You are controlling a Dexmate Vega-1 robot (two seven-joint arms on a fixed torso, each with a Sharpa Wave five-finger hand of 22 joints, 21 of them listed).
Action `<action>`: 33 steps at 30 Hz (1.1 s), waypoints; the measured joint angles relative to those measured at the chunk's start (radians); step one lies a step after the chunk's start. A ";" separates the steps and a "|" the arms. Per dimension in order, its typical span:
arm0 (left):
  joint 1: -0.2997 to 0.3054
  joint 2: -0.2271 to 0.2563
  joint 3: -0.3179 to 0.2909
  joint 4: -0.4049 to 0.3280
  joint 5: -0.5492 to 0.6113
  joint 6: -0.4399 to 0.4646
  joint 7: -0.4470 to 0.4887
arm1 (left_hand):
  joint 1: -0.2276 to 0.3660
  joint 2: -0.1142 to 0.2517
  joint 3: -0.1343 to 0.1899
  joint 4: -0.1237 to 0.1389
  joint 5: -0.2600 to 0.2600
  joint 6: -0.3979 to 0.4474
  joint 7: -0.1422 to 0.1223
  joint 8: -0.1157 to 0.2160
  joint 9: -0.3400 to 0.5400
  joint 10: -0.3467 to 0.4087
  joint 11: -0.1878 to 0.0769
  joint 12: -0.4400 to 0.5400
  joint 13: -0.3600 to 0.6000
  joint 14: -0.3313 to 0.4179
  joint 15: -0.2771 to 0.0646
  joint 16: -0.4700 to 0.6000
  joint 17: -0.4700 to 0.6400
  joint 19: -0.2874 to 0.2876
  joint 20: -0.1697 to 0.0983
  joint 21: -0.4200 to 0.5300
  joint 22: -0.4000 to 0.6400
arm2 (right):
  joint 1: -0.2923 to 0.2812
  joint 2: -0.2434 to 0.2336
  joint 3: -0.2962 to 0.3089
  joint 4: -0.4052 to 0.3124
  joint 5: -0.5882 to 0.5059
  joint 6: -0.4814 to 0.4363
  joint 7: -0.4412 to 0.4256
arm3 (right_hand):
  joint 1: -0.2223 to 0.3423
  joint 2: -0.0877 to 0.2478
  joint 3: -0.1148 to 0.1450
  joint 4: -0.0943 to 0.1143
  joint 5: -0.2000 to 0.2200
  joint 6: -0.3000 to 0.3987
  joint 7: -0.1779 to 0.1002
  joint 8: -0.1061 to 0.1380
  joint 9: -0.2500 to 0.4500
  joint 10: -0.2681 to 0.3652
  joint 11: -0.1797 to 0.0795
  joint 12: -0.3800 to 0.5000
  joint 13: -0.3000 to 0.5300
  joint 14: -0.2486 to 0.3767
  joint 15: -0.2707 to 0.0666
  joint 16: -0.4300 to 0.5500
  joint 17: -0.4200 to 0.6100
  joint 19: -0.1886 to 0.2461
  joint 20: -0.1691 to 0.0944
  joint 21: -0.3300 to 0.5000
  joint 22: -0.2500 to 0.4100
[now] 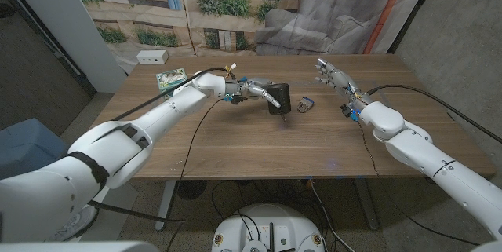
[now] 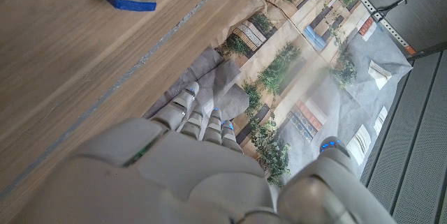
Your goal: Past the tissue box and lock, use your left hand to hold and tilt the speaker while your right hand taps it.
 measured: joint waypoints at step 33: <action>0.131 0.135 0.012 -0.258 0.176 -0.047 0.278 | 0.000 0.000 -0.008 0.008 0.000 0.000 0.000 0.000 -0.001 0.007 0.001 -0.044 0.101 -0.114 -0.013 -0.054 -0.057 -0.164 0.011 -0.074 -0.005 | 0.007 0.035 -0.011 0.043 -0.012 0.013 -0.077 | 0.000 0.000 -0.011 -0.006 0.004 0.015 -0.004 0.000 0.000 0.010 -0.004 0.000 0.000 0.012 -0.002 0.000 0.000 0.014 0.000 0.000 0.000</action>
